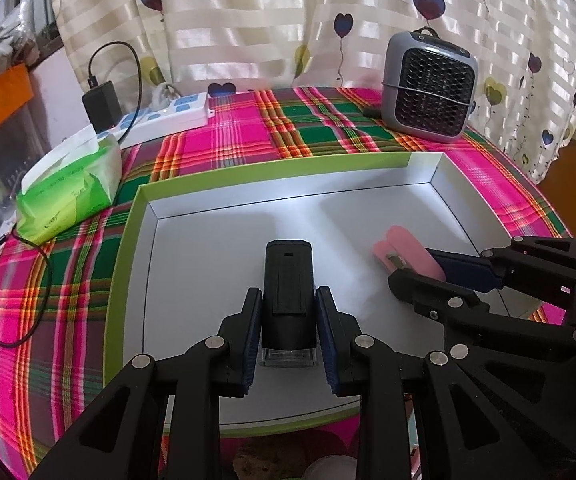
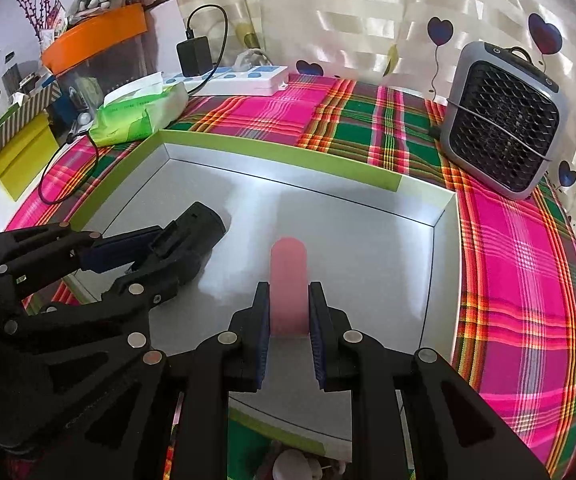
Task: Organize objects
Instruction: 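Open both tools to release the black device and pink clip in the box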
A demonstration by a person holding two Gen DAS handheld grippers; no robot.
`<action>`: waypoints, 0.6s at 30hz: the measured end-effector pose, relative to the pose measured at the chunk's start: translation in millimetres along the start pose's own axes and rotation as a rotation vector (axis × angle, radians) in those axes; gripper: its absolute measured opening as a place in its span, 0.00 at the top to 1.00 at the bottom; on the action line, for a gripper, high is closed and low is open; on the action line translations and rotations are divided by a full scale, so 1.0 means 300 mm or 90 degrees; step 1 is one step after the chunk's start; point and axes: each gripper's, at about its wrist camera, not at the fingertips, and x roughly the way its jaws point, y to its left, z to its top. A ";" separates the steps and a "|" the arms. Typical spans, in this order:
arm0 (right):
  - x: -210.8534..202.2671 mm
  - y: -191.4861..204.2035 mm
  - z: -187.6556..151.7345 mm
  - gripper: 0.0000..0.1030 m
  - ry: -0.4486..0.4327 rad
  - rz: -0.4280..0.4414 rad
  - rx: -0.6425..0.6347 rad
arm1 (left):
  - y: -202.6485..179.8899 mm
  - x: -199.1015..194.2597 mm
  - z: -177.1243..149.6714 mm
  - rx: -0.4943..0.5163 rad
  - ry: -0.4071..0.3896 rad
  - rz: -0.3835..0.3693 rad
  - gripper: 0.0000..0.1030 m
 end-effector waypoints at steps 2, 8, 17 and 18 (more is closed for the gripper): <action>-0.003 0.001 -0.001 0.81 -0.002 -0.004 -0.002 | 0.004 -0.001 0.000 -0.006 0.002 -0.011 0.76; -0.022 -0.008 -0.004 0.71 -0.013 -0.009 0.000 | 0.011 -0.019 -0.002 -0.015 -0.008 -0.028 0.75; -0.072 -0.006 -0.009 0.62 -0.036 -0.002 -0.004 | 0.022 -0.065 -0.009 -0.027 -0.026 -0.052 0.75; -0.083 -0.005 -0.012 0.62 -0.041 -0.001 -0.004 | 0.024 -0.072 -0.010 -0.029 -0.029 -0.052 0.75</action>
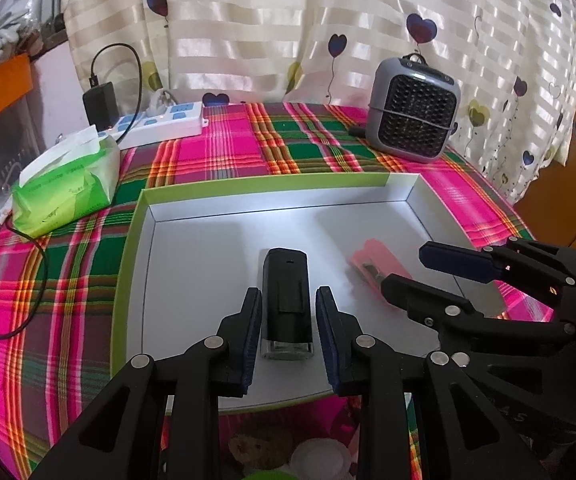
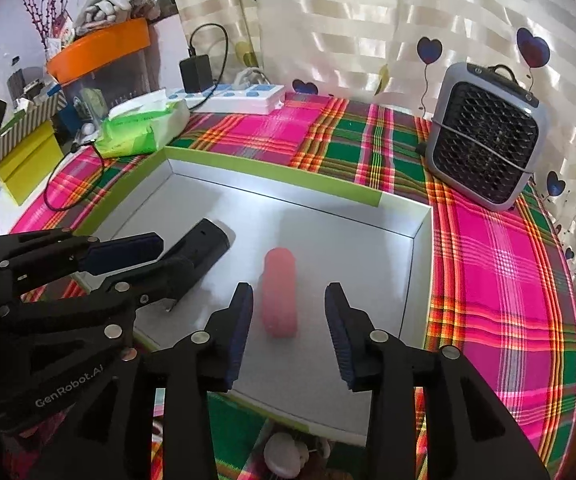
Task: Organize objects
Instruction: 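Open both tools to release the black device and pink clip in the box, then withdraw both tools toward the green-topped gadget and the brown sponge ball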
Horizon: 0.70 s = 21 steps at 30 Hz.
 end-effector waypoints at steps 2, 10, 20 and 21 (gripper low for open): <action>-0.019 0.001 -0.007 0.62 -0.006 0.002 0.000 | 0.004 -0.017 -0.002 -0.005 -0.005 -0.004 0.75; -0.106 0.002 -0.045 0.62 -0.032 0.007 0.010 | 0.021 -0.089 -0.031 -0.019 -0.025 -0.016 0.75; -0.206 0.019 -0.129 0.62 -0.052 0.021 0.021 | 0.006 -0.186 -0.106 -0.011 -0.041 -0.028 0.75; -0.213 0.019 -0.137 0.62 -0.053 0.023 0.021 | 0.002 -0.195 -0.113 -0.009 -0.044 -0.029 0.75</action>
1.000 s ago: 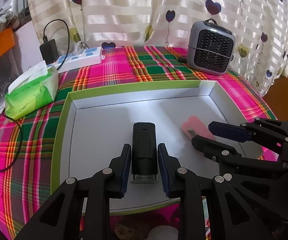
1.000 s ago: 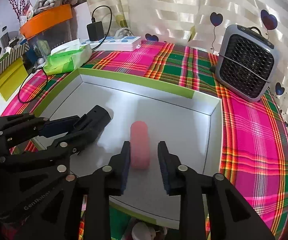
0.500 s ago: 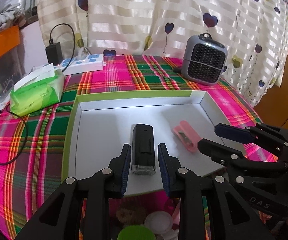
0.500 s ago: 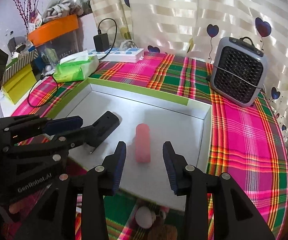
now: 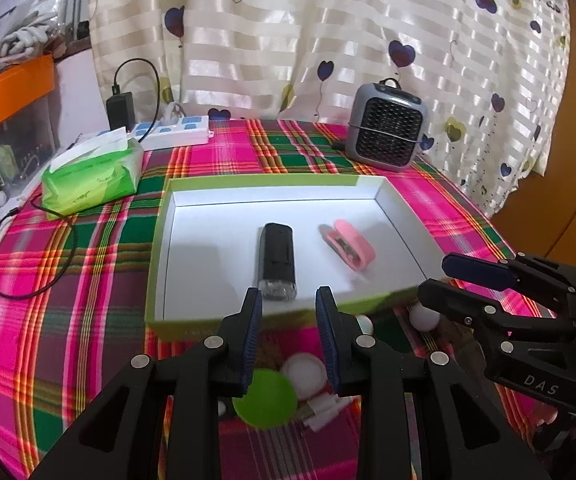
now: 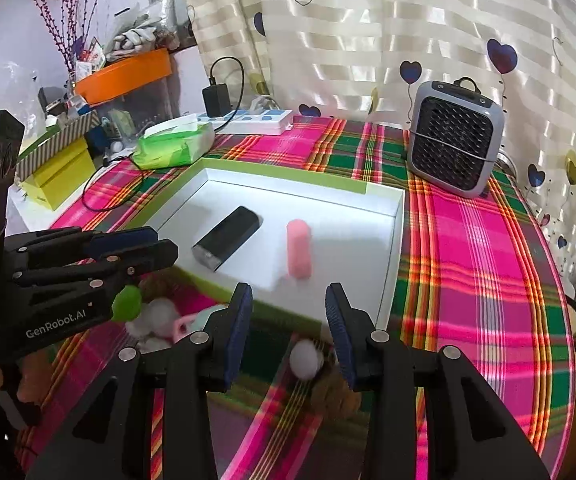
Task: Organize objects
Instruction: 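Withdraw both tools toward the green-topped gadget and the brown sponge ball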
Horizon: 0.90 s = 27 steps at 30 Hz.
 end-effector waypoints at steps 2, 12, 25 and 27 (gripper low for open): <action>-0.015 0.005 -0.016 0.62 -0.001 0.002 0.000 | -0.009 -0.016 -0.012 0.004 -0.003 0.001 0.75; -0.066 0.024 -0.079 0.62 -0.001 0.007 0.000 | -0.022 -0.073 -0.079 0.006 -0.002 -0.010 0.75; -0.066 -0.005 -0.129 0.62 0.017 -0.002 0.021 | 0.014 -0.084 -0.131 -0.011 0.005 -0.015 0.75; -0.062 -0.008 -0.129 0.62 0.018 -0.002 0.022 | 0.022 -0.080 -0.133 -0.014 0.007 -0.017 0.75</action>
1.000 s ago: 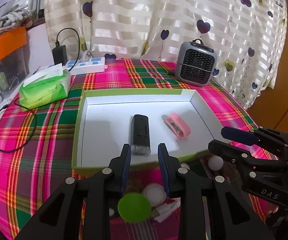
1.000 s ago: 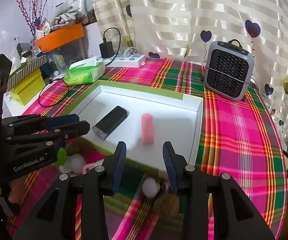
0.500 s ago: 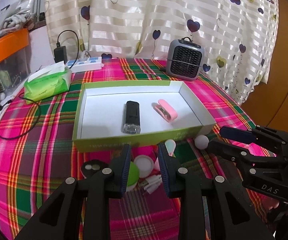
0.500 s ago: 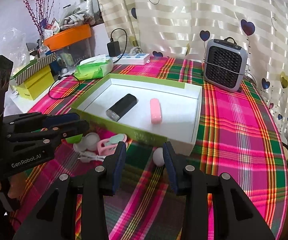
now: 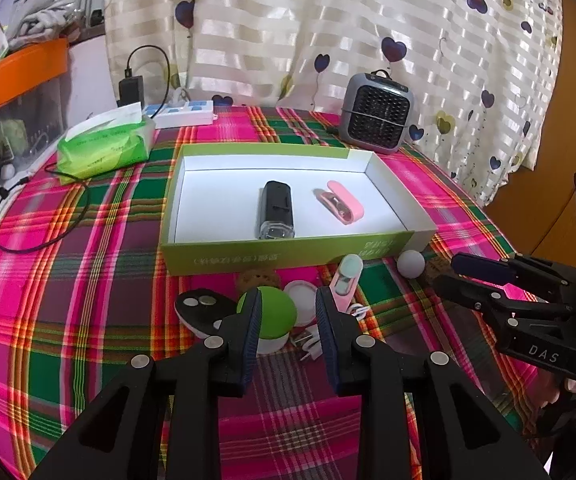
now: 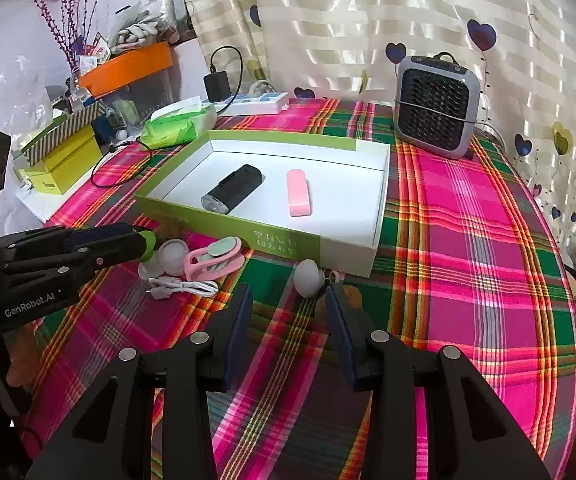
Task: Organize objects
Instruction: 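Withdraw both tools toward the green-topped gadget and the brown sponge ball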
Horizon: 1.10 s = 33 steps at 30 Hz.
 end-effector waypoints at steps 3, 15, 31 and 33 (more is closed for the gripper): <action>0.004 -0.004 -0.001 0.62 0.002 0.001 0.001 | 0.008 0.005 0.000 -0.002 0.002 0.000 0.75; 0.013 -0.038 -0.004 0.62 0.004 -0.014 0.015 | 0.047 0.023 0.008 -0.014 -0.002 0.021 0.74; 0.031 -0.088 -0.013 0.58 0.009 -0.045 0.031 | 0.045 0.028 0.004 -0.001 -0.008 0.016 0.65; 0.039 -0.096 -0.014 0.56 0.013 -0.048 0.034 | 0.035 0.032 0.002 0.006 -0.006 0.011 0.65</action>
